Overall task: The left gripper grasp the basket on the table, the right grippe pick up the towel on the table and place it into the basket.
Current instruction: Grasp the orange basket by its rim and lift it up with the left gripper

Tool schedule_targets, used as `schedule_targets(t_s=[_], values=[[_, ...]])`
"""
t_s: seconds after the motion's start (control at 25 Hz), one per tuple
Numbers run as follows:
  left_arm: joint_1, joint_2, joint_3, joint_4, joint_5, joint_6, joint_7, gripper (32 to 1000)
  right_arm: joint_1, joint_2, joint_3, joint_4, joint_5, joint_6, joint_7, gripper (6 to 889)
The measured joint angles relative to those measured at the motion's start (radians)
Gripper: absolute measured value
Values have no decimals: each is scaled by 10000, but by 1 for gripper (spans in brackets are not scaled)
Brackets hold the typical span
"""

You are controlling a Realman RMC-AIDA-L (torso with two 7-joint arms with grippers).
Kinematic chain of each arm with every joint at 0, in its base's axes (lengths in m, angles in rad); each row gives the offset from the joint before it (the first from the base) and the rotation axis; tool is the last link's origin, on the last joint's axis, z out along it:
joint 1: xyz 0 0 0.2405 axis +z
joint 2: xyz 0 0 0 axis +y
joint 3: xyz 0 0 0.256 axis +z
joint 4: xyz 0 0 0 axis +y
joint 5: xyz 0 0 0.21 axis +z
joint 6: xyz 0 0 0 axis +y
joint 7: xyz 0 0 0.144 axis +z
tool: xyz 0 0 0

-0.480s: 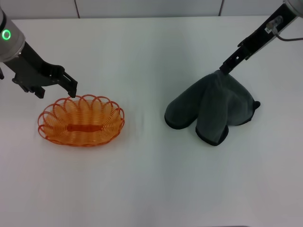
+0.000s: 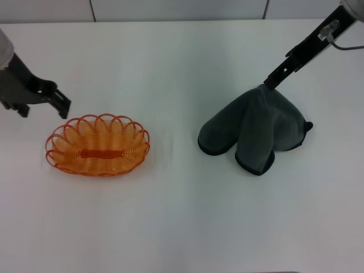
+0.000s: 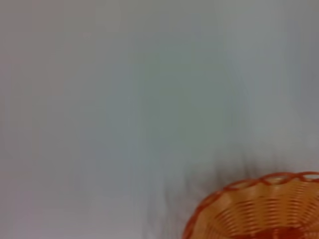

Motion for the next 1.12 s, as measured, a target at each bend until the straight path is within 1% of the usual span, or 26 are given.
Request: schedule_targets(t_s=[0.08,0.12,0.2,0.36,0.48,0.6,0.8,0.96,1.12], values=[[28,1,0,0,340,76,70,862,-14,2,0,1,0,-8,-15,844],[40,1,0,-1,379,83,90,862,-19,2,0,1,0,-10,-17,844],[50,-3,-1,0,381,76,108,862,-24,2,0,1,0,-18,-24,844],[55,-77,1,-23,391,49,157,862,-27,10,1,1,0,-58,-79,844],[51,-93,-14,-176,363,54,177,863,-30,34,0,12,0,-101,-108,844],[35,-91,-54,-451,334,165,185,863,-30,48,0,93,0,-146,-119,844],[42,-82,-73,-925,329,602,243,862,-41,55,0,123,0,-167,-156,844],[11,-132,-75,-1334,330,949,368,863,-46,117,0,124,0,-201,-227,844],[-27,-146,-33,-2025,333,1524,445,863,-45,166,0,137,0,-273,-272,844]])
